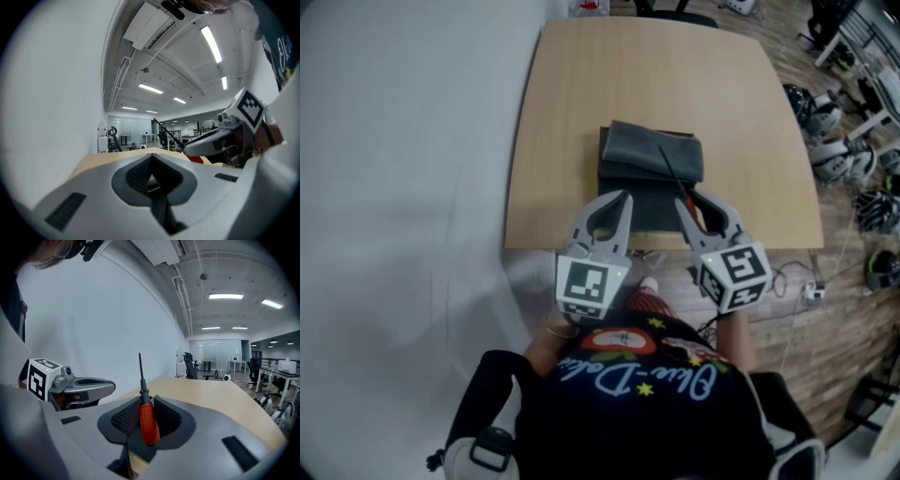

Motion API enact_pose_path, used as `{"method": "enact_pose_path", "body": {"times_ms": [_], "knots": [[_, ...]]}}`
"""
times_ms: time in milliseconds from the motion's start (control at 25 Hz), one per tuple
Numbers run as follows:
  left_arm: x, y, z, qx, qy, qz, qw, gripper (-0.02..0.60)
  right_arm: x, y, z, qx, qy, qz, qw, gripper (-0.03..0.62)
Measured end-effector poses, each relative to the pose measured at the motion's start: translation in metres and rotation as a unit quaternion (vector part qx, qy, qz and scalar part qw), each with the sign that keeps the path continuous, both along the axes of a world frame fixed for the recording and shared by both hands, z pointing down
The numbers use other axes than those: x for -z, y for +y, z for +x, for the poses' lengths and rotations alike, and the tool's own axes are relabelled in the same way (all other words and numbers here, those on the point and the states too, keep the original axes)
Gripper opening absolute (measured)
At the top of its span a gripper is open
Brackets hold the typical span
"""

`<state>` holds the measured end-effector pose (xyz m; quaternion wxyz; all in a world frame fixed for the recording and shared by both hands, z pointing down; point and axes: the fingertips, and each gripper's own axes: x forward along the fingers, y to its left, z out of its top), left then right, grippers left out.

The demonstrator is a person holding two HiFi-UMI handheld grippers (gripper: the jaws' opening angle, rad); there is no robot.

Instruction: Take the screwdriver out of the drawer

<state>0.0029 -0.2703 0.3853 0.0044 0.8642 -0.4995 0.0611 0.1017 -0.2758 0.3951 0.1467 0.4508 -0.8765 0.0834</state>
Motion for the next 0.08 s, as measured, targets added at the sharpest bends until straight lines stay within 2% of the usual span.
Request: {"method": "enact_pose_path", "body": {"times_ms": [80], "knots": [[-0.0011, -0.0010, -0.0009, 0.000, -0.003, 0.000, 1.0000, 0.000, 0.0006, -0.0005, -0.0012, -0.001, -0.002, -0.002, 1.000, 0.087]]}}
